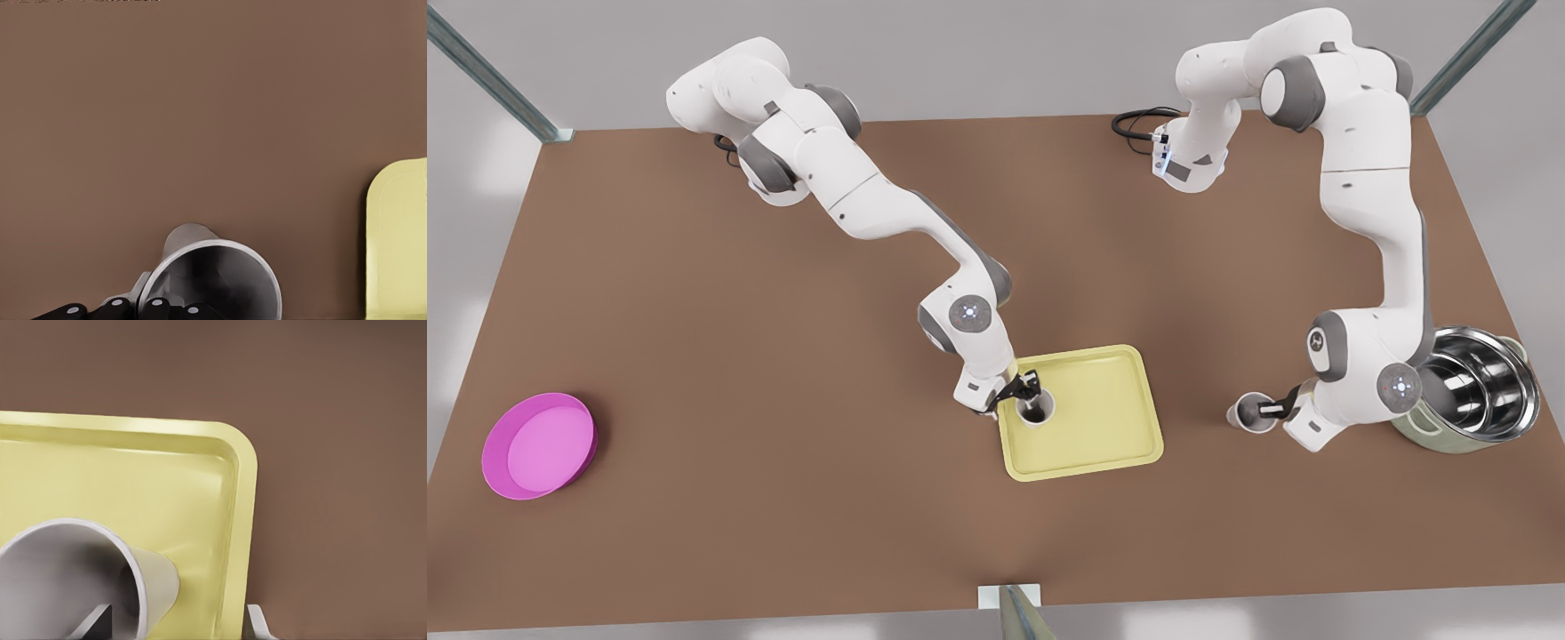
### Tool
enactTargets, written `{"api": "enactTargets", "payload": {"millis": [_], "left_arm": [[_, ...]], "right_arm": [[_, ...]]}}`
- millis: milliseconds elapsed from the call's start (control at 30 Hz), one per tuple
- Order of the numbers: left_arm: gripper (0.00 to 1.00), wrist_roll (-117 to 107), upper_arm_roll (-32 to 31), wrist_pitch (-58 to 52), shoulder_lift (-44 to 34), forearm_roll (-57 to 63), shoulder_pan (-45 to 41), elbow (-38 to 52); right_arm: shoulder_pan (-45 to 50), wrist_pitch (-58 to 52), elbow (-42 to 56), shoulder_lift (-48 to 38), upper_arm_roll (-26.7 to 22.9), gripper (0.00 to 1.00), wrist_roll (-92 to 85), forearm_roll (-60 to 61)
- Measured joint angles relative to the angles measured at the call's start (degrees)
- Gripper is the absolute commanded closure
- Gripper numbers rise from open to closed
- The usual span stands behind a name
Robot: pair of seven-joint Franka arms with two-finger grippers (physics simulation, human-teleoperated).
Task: Use the left arm to pick up the white IKEA cup from the tray and place it on the middle-left position; use the right arm to pick up the white IKEA cup from the tray and place it on the middle-right position
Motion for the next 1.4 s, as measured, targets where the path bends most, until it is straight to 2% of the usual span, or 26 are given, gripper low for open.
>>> {"api": "enactTargets", "payload": {"millis": [100,167,233,267,300,333,367,400,533,633,700,800,900,1033,1267,1300,1333,1367,1400], "left_arm": [[0.78,3.6,0.0,1.1,0.1,-0.5,0.4,-0.1],[0.78,5.6,0.0,2.0,0.5,-0.7,0.4,-0.1],[0.78,7.5,0.0,2.8,0.8,-0.8,0.5,-0.1],[0.76,8.3,0.0,3.1,0.9,-0.8,0.5,-0.1],[0.67,9.2,0.0,3.4,0.9,-0.9,0.5,-0.1],[0.67,10.0,0.0,3.6,1.1,-1.0,0.5,-0.1],[0.20,10.7,0.0,3.9,1.2,-1.1,0.5,-0.1],[0.00,11.6,0.0,4.1,1.2,-1.4,0.5,-0.1],[0.00,15.9,0.1,4.0,0.8,-3.3,0.5,0.2],[0.00,17.6,1.3,-0.9,-6.9,-1.5,0.9,1.7],[0.00,17.5,1.2,-6.8,-10.5,1.6,0.7,6.3],[0.00,14.2,-0.9,-15.9,-17.2,3.0,-1.2,9.3],[0.00,11.4,-2.0,-19.9,-23.7,3.7,-1.7,4.5],[0.00,8.3,-2.3,-21.7,-24.6,4.4,-2.1,3.6],[0.00,4.3,-2.2,-23.0,-24.5,4.8,-2.0,3.5],[0.00,3.8,-2.2,-23.1,-24.5,4.8,-2.0,3.5],[0.00,3.4,-2.2,-23.2,-24.5,4.8,-2.0,3.5],[0.00,3.0,-2.2,-23.3,-24.5,4.8,-2.0,3.5],[0.00,2.6,-2.2,-23.3,-24.5,4.8,-2.0,3.5]], "right_arm": [[0.0,-0.1,0.0,0.0,0.0,0.50,-0.1,0.3],[0.0,-0.1,0.1,0.3,0.0,0.56,0.0,0.3],[0.0,-0.2,0.1,0.4,0.0,0.57,0.1,0.3],[0.0,-0.2,0.1,0.4,0.0,0.60,0.2,0.3],[0.0,-0.2,0.1,0.6,0.0,0.63,0.2,0.2],[0.0,-0.2,0.1,0.7,0.0,0.67,0.3,0.2],[0.0,-0.2,0.1,0.8,0.0,0.76,0.3,0.2],[0.0,-0.2,0.1,0.8,0.0,0.76,0.3,0.2],[0.1,-0.2,0.1,0.2,0.0,0.81,0.1,0.5],[-0.3,-2.2,0.1,-3.3,-0.1,0.85,-0.1,0.9],[-1.6,-5.2,0.1,-7.3,-0.2,0.89,-0.3,1.8],[-8.9,-11.8,-2.6,-13.3,-0.3,0.90,-1.5,3.4],[-18.4,-16.4,-6.5,-14.8,-0.4,0.89,-4.5,3.8],[-27.1,-20.0,-9.2,-14.3,-0.5,0.90,-10.3,3.9],[-30.7,-22.5,-9.3,-9.7,-1.1,0.89,-20.0,2.9],[-30.9,-22.6,-9.3,-9.5,-1.1,0.87,-21.2,2.8],[-31.0,-22.7,-9.3,-9.3,-1.1,0.76,-22.3,2.8],[-31.1,-22.8,-9.3,-9.2,-1.1,0.20,-23.2,2.6],[-31.4,-22.9,-9.3,-9.1,-1.1,0.00,-24.0,2.2]]}}
